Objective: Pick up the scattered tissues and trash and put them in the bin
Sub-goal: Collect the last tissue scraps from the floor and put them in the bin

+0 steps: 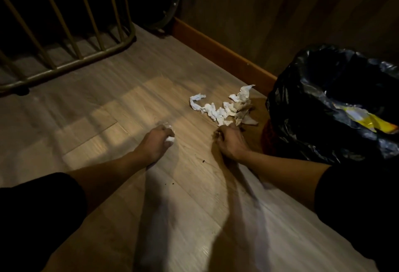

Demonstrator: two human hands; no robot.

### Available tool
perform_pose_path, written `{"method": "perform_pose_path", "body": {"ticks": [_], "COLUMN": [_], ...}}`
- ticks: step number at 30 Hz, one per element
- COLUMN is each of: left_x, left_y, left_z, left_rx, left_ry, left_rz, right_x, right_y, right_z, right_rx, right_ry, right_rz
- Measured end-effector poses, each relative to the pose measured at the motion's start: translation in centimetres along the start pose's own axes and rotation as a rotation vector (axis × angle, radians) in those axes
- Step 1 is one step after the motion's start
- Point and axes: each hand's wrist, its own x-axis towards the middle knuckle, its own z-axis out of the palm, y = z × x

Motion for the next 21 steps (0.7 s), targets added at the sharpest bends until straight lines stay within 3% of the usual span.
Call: {"method": "perform_pose_path", "body": {"ticks": [6,10,14,18,21], "left_x": [1.0,2.4,3.0,3.0,3.2], "left_y": [0.4,0.3,0.4,0.5,0.3], "left_z": [0.9,1.9,3.4,3.9,3.9], "left_rx": [-0.115,-0.099,-0.087,-0.087,-0.031], "left_ry": [0.097,0.146,0.153,0.191,0.222], "left_rz": [-0.067,-0.077,-0.057,0.012,0.016], "right_x": [1.6,5.1,6.4,4.5,3.6], "right_y": [-0.5,-0.1,0.0,-0.7,-2.4], "right_z": [-0.2,-0.6,-0.4,2.2,3.7], "right_rx": [0.048,0.273,0.452,0.162,0.109], "right_ry": [0.149,0.105,0.049,0.004,0.026], "right_rz": [0.075,0.302,0.403,0.246,0.093]}}
